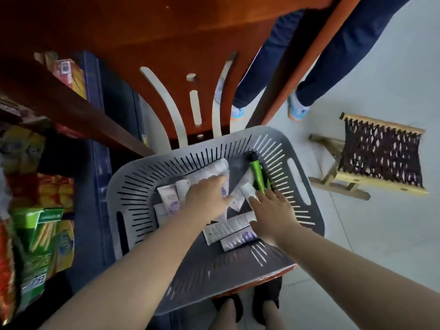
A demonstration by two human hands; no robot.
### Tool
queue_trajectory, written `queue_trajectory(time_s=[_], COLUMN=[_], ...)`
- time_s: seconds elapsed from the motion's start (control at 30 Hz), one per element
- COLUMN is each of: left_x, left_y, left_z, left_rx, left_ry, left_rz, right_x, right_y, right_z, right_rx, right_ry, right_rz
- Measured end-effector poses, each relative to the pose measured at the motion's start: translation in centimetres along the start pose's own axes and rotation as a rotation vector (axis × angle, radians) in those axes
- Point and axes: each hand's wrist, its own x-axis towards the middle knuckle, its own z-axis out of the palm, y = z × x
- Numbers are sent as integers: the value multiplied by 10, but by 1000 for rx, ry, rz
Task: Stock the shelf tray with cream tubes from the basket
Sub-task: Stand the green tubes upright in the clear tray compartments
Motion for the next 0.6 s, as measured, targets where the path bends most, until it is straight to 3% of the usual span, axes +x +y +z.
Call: queue_trajectory(time_s=[0.2, 0.43, 0.6], left_x=[70, 110, 109], left_y=[32, 59, 56], left_z=[30, 58, 58], left_rx=[-209, -742, -795], left_ry=[27, 85, 157], left_rz=[-23, -289, -313], right_x=[18, 19, 20], right_y=[10, 16, 17], right_z=[26, 31, 35], right_rx=[65, 125, 133], right_ry=[-29, -6, -27], right_rz=[37, 72, 66])
